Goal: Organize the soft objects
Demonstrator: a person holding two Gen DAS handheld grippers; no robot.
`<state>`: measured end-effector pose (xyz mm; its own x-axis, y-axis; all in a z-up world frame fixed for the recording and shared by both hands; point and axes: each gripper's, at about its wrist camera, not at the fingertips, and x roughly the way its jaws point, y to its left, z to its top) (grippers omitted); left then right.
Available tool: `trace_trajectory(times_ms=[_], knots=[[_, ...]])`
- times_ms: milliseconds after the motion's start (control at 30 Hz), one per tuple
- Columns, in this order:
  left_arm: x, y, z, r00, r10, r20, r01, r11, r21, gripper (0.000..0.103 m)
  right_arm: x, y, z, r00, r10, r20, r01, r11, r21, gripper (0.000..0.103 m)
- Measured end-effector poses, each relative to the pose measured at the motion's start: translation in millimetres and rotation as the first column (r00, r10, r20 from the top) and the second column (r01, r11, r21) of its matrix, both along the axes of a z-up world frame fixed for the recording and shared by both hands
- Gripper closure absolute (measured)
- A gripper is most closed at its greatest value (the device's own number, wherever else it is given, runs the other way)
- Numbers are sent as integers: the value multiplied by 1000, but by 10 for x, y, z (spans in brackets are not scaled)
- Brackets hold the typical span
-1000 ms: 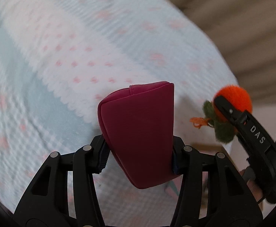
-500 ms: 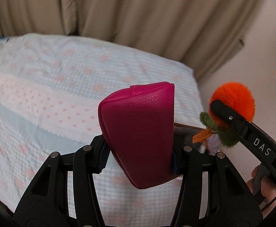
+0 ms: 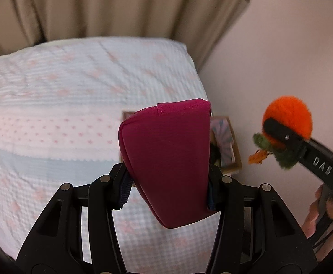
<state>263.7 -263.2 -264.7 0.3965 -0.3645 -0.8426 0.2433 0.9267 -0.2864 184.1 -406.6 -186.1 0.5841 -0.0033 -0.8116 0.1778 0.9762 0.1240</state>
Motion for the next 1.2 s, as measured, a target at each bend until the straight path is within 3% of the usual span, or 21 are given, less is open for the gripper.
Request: trace_trajectory(times_ms=[300,533,733,767,800,833,867,900,1200], knots=[[316,-567,-678,989,-113,-91,122,988,94,56,208,-476,-747,984,-71,-165,78,996,33,68],[572,-714,-1077,979,-179,-100,196,960,198,56,396,-717,-1353,962,-110,-252,148,979,139,68],[635,-733,-1397,969,-205,-137,231,951,206,52,428,-751,-1653,943,-124,-309,182,969,165,62],[633,-734,-1415,969,-207,-137,233,949,213,47,428,-765,-1687,941,-131,-313,190,968,166,58],[624,-745,-1411,969,-208,-136,235,947,220,41,434,-780,-1711,939,-134,-316,196,965,172,44],[615,-746,-1402,970,-210,-126,235,943,237,24,439,-794,-1731,938,-133,-319,200,962,186,24],[606,-748,-1388,971,-210,-113,233,939,254,8,436,-810,-1746,939,-132,-319,203,958,202,14],[593,-740,-1368,974,-209,-92,227,934,276,4,429,-824,-1751,938,-134,-318,207,956,207,2],[576,-631,-1215,978,-199,-59,207,936,286,2,401,-760,-1648,947,-143,-286,200,963,180,1]])
